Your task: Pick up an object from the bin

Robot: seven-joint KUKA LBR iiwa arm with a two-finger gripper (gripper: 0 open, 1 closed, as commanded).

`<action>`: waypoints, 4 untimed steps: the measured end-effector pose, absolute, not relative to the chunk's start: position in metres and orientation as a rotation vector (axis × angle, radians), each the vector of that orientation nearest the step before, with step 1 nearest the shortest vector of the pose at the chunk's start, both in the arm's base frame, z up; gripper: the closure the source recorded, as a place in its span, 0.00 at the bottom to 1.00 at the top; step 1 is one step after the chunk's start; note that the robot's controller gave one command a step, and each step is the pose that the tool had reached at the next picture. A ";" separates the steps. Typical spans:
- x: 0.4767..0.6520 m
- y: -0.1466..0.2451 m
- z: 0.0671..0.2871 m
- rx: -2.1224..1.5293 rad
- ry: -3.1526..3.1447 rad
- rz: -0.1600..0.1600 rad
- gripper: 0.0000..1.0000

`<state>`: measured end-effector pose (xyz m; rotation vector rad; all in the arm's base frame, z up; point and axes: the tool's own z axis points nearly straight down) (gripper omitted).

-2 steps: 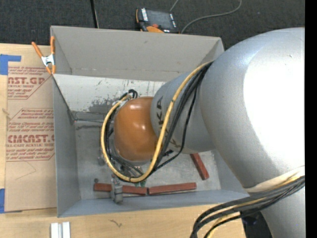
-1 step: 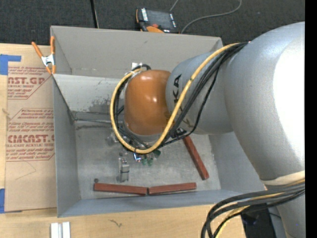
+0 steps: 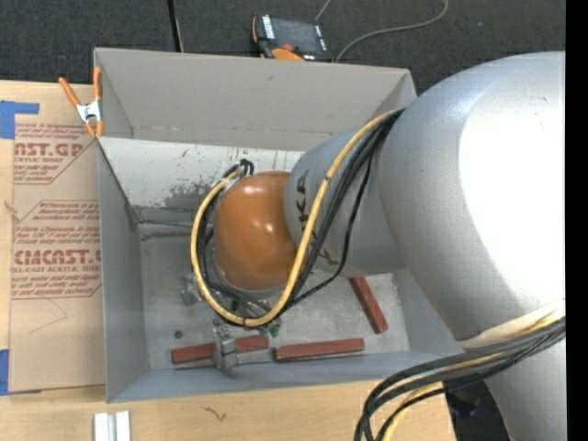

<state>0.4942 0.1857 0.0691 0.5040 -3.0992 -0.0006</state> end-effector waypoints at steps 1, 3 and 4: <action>0.483 0.176 0.072 0.478 -3.118 -0.006 0.00; 0.495 0.159 0.070 -0.136 -3.141 -0.004 1.00; 0.531 0.193 0.224 0.238 -3.142 -0.005 1.00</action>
Offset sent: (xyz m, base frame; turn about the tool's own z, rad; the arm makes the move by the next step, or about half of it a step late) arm -0.0135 -0.0114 0.0009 0.0166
